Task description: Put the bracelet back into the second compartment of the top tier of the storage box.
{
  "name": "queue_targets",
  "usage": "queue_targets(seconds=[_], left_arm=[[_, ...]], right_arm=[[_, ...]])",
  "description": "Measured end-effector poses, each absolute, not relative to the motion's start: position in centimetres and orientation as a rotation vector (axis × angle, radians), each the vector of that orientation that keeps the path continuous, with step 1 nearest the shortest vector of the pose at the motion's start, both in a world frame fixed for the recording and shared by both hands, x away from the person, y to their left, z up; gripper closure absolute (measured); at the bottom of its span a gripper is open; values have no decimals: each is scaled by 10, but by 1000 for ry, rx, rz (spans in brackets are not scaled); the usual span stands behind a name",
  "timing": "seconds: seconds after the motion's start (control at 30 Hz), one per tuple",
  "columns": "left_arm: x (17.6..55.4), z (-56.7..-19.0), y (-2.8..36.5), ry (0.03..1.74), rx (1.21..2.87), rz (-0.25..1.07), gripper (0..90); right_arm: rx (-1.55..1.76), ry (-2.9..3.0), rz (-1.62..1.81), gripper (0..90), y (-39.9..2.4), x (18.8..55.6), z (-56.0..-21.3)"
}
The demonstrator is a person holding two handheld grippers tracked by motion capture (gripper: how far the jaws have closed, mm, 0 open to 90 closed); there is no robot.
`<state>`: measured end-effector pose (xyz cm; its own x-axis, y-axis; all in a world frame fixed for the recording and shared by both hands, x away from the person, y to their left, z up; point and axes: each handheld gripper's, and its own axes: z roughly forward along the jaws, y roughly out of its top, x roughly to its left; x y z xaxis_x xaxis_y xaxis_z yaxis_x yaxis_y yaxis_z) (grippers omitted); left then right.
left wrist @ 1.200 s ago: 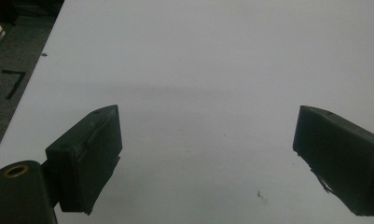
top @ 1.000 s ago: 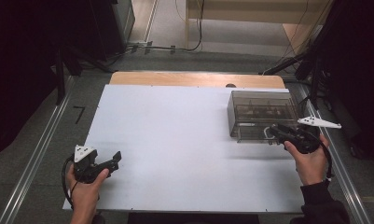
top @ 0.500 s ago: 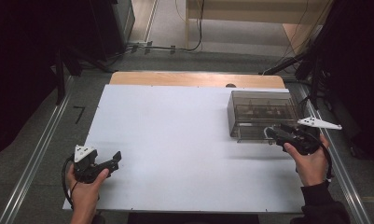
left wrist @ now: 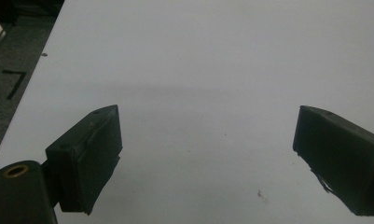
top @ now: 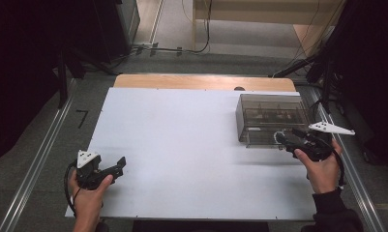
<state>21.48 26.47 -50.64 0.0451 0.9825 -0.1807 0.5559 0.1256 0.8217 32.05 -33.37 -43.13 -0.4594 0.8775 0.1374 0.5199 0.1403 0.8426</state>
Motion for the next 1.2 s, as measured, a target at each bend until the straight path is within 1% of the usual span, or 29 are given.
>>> queue_targets(seconds=[0.6,1.2], left_arm=[[215,-506,265,1615,1531,680,87],[215,-506,265,1614,1529,681,87]], right_arm=[[1321,2046,1262,219,-330,313,-428],[1305,2048,1280,217,-327,304,-426]])
